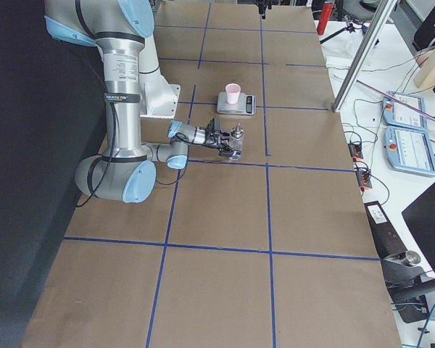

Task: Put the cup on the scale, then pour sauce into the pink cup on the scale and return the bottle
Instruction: 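Lift the bottle with the right gripper and carry it beside the pink cup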

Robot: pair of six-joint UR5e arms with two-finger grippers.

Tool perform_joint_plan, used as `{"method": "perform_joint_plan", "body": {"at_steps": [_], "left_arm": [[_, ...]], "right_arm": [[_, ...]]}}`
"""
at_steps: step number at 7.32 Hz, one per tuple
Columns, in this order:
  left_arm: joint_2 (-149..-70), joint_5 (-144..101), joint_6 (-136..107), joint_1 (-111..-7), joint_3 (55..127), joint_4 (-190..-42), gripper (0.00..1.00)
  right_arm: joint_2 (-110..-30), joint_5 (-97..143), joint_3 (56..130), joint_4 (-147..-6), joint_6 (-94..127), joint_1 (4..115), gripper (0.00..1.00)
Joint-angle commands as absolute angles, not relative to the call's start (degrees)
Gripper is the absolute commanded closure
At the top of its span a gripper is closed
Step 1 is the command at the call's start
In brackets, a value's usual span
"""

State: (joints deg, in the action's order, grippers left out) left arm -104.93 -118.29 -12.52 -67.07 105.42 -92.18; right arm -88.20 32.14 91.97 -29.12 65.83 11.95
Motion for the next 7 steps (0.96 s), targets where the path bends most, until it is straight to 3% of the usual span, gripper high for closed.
{"method": "perform_joint_plan", "body": {"at_steps": [1, 7], "left_arm": [[-104.94, -118.39, -12.66, -66.97, 105.29, -92.11, 0.01], [-105.03, -118.48, -12.66, -66.97, 105.29, -92.11, 0.01]], "right_arm": [[-87.98, 32.17, 93.77, -28.74, 62.33, 12.04, 1.0], [-78.31, 31.29, 96.5, -34.63, 55.81, 12.39, 1.0]]}}
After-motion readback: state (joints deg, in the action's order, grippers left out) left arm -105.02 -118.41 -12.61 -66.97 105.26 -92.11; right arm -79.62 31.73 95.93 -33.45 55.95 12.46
